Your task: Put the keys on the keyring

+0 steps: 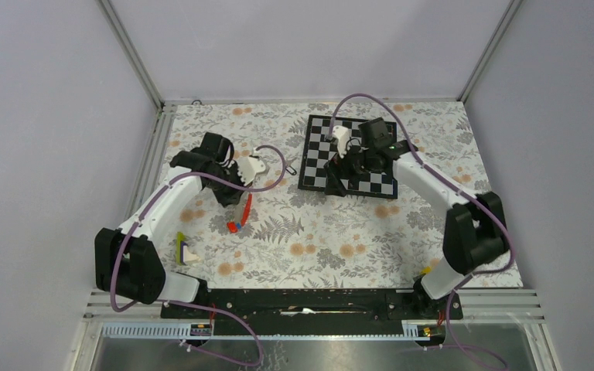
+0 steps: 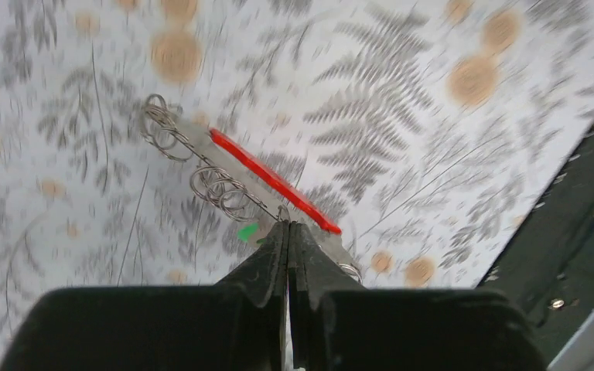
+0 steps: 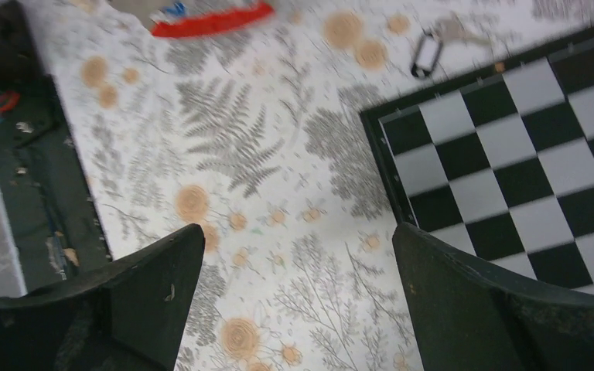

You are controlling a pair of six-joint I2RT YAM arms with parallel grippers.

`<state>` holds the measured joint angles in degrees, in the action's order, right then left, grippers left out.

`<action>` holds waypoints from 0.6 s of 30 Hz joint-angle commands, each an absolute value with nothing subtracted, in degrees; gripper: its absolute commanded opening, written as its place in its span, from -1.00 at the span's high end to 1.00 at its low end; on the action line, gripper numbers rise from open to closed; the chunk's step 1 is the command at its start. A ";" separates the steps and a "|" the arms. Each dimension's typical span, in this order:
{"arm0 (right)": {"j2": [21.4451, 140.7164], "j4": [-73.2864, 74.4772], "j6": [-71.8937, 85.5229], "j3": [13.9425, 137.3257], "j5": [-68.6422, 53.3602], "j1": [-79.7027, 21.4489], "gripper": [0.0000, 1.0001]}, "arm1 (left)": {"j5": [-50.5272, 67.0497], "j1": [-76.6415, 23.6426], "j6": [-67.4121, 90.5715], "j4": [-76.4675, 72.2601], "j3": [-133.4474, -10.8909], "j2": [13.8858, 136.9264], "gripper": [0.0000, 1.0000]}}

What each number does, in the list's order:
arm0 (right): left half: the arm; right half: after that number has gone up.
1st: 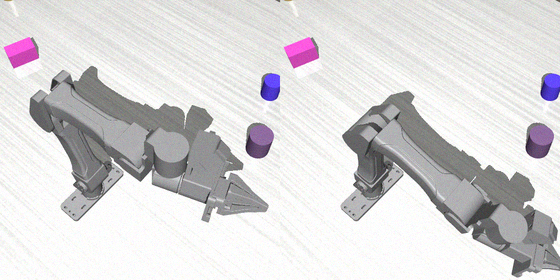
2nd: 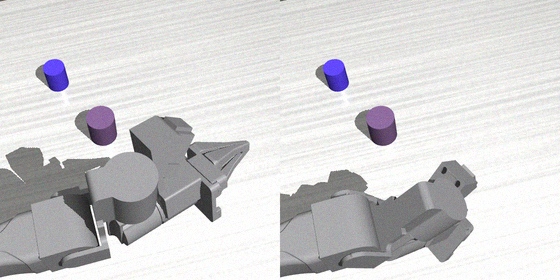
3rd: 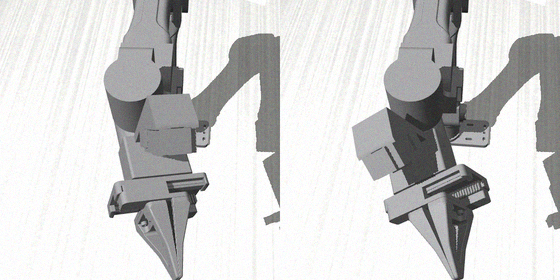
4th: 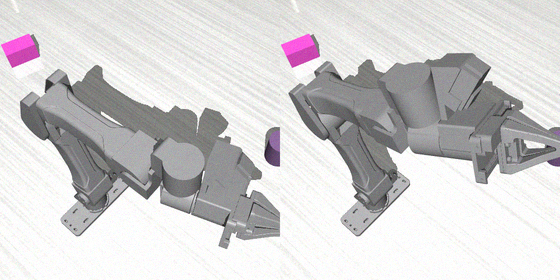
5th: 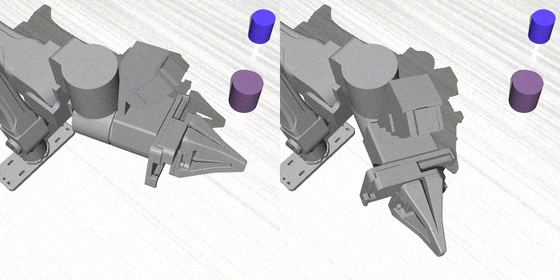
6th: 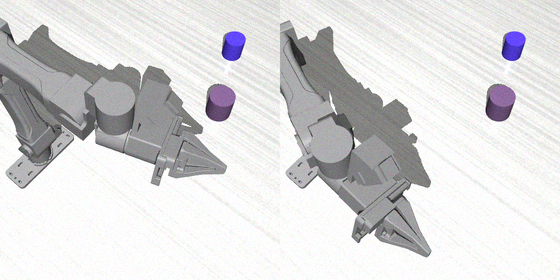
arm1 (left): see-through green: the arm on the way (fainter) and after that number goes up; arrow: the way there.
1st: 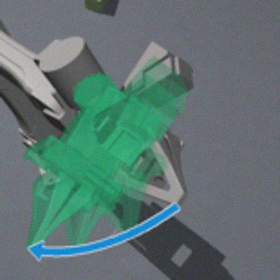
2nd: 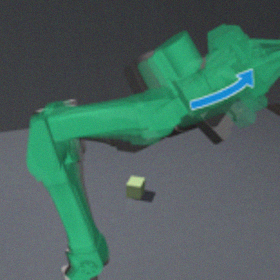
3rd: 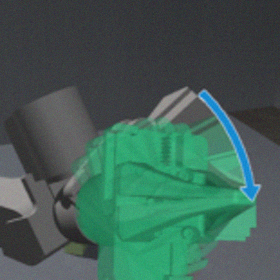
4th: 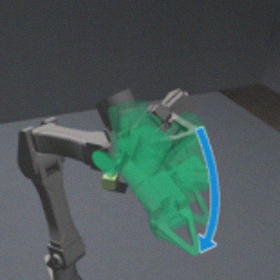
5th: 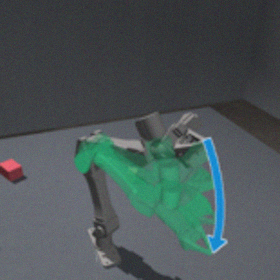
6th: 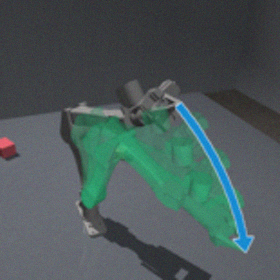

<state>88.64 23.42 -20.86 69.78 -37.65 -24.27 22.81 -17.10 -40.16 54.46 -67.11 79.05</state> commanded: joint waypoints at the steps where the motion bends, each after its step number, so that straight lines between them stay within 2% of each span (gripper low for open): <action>1: 83.16 19.44 -18.13 68.67 -46.81 -25.27 -0.97 | 37.34 -19.62 -35.10 54.86 -75.05 80.84 1.00; 4: 80.81 17.87 -17.62 67.50 -49.44 -25.31 -0.99 | 42.30 -21.68 -33.42 54.93 -79.19 83.05 1.00; 12: 75.30 16.09 -17.80 65.90 -55.25 -25.31 -0.71 | 47.52 -28.25 -30.23 52.24 -86.75 86.24 1.00; 18: 72.12 15.44 -19.51 63.89 -56.07 -25.34 -0.48 | 50.19 -33.43 -24.80 44.38 -85.94 85.21 1.00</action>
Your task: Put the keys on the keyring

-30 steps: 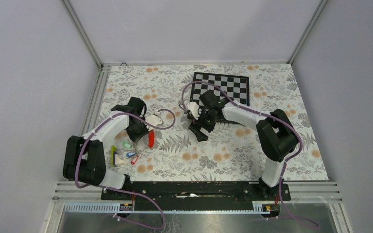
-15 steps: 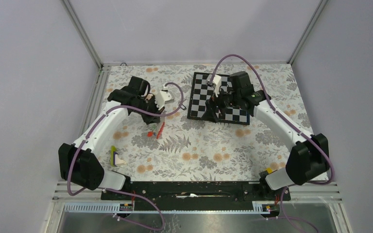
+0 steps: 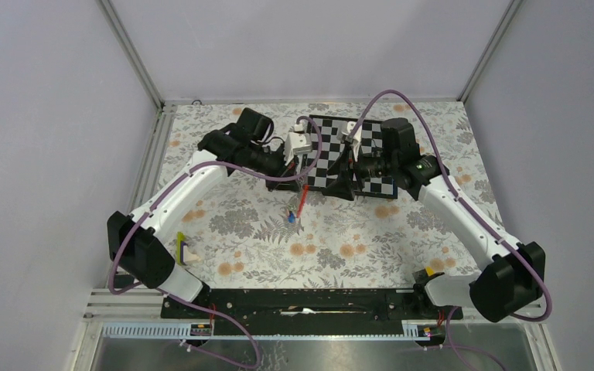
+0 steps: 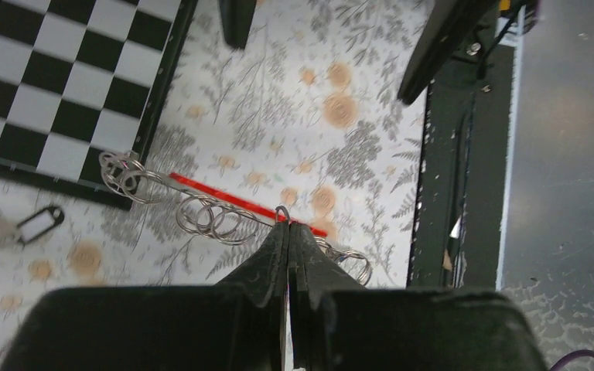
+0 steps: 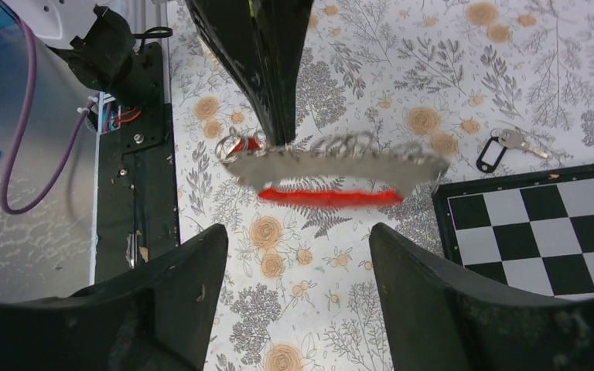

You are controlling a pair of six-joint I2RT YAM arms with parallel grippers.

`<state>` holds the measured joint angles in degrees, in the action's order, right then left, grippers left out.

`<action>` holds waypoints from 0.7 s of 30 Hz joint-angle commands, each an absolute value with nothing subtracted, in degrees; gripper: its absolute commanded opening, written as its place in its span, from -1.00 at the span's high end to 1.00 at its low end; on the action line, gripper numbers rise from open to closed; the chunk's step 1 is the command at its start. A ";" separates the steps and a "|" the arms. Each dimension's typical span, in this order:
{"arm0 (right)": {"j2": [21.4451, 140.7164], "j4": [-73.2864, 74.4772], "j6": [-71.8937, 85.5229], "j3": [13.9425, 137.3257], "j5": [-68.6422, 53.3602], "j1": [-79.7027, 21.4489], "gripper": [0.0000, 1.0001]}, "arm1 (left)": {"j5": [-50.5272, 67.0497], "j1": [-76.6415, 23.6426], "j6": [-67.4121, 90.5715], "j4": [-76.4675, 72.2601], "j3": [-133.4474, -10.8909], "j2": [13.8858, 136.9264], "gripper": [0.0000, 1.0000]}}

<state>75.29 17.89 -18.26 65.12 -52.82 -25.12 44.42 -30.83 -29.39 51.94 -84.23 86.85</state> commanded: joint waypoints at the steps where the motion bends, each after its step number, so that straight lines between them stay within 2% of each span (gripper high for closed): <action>1: 71.69 15.54 -20.13 63.60 -56.46 -25.29 -0.41 | 50.53 -34.01 -23.30 42.71 -85.49 84.84 1.00; 6: 70.69 17.79 -23.72 63.05 -58.60 -25.31 -0.22 | 51.36 -35.81 -17.34 35.16 -84.03 83.41 1.00; 11: 70.26 19.02 -26.00 62.41 -58.51 -25.31 -0.07 | 53.06 -36.40 -15.68 34.28 -84.80 83.70 1.00; 21: 70.71 17.99 -25.75 62.00 -59.53 -25.31 0.07 | 54.23 -38.09 -16.14 34.00 -82.12 82.96 1.00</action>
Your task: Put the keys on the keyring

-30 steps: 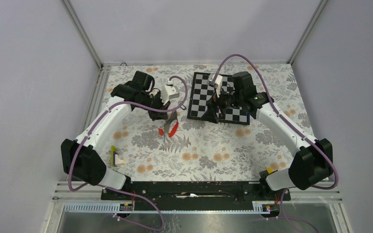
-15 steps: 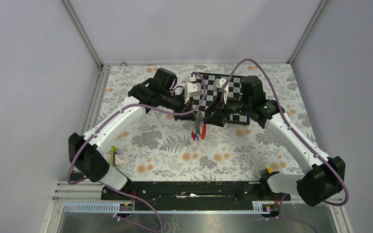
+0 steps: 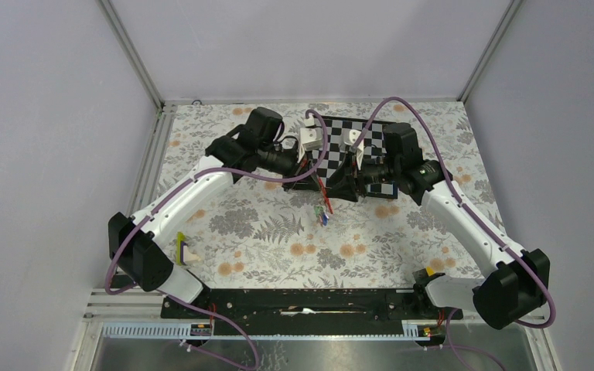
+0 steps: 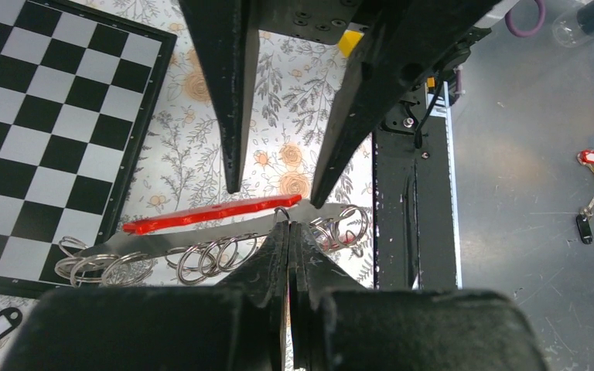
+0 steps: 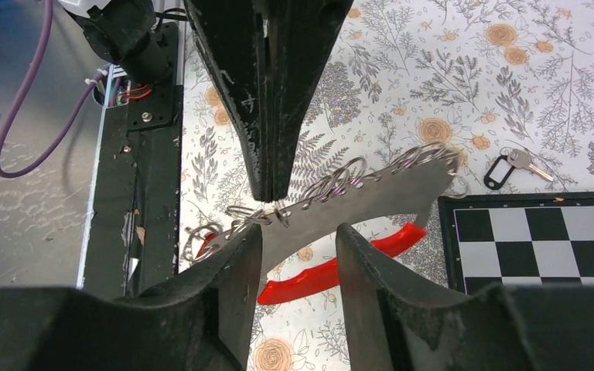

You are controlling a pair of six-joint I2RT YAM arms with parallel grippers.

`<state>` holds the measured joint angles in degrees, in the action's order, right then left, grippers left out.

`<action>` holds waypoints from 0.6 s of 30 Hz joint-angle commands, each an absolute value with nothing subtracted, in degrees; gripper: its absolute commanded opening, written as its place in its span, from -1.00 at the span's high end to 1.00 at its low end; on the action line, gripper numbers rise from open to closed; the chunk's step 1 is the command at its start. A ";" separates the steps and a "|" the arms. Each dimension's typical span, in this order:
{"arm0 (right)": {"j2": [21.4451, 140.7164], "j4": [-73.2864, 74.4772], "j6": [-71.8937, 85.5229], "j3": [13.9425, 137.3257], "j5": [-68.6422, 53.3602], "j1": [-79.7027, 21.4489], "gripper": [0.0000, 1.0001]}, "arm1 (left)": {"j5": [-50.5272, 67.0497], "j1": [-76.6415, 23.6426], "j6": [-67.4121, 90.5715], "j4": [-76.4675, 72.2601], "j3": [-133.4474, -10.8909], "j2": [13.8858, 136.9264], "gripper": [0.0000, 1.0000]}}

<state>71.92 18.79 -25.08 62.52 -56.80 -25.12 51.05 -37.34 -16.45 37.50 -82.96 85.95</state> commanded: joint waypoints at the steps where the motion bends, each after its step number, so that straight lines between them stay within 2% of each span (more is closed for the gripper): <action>1: 70.64 17.75 -25.67 61.82 -59.63 -25.31 0.10 | 54.22 -38.20 -15.78 33.39 -81.74 82.71 1.00; 18: 70.50 15.14 -24.51 59.95 -61.56 -25.31 0.38 | 53.26 -38.80 -15.79 32.51 -80.82 82.86 1.00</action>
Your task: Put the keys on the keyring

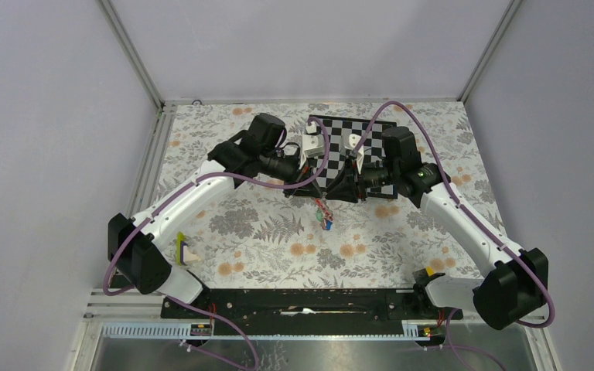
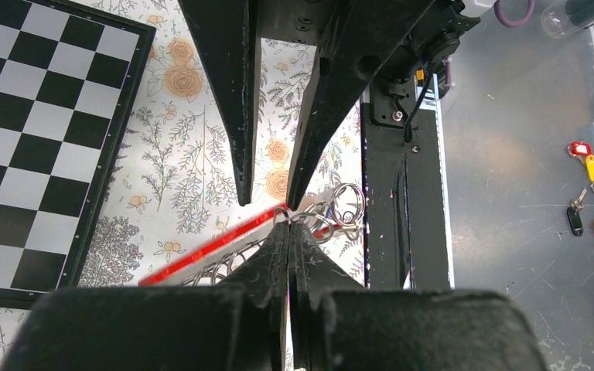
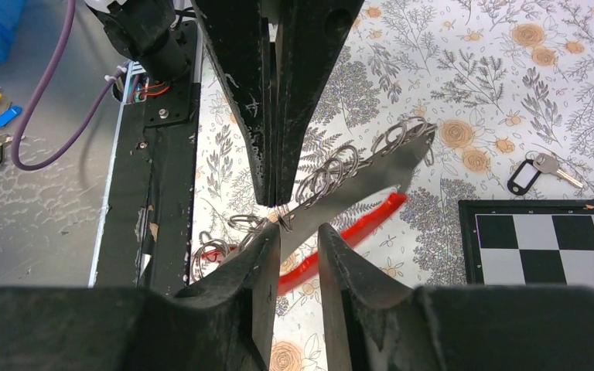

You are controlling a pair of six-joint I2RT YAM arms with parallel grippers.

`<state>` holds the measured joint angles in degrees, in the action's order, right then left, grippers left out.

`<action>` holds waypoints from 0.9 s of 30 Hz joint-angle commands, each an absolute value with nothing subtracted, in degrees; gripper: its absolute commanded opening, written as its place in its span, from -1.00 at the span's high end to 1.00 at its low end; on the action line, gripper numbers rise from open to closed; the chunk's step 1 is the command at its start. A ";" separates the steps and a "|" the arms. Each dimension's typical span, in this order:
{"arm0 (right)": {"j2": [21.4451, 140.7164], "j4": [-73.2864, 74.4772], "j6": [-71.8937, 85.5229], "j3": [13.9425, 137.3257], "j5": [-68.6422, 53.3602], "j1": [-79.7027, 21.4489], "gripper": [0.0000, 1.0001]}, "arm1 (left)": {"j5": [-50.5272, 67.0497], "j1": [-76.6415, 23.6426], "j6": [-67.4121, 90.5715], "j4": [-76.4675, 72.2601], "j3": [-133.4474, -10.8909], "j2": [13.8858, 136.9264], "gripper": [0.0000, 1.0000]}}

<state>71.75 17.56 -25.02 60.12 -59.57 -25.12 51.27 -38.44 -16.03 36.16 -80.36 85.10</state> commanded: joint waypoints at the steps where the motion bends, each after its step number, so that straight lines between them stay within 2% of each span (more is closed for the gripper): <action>1: 70.49 14.98 -24.38 59.87 -61.68 -25.31 0.38 | 53.31 -38.92 -15.77 32.50 -80.92 82.98 1.00; 11: 70.83 13.39 -23.56 58.90 -62.04 -25.90 0.50 | 53.50 -39.19 -15.21 32.52 -81.90 84.21 1.00; 27: 70.91 13.96 -24.42 58.63 -63.98 -26.36 0.52 | 51.27 -39.29 -14.43 30.14 -81.09 84.11 1.00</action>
<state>71.72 15.51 -23.94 58.70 -61.25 -25.76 50.98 -38.96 -15.14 35.48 -80.36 85.25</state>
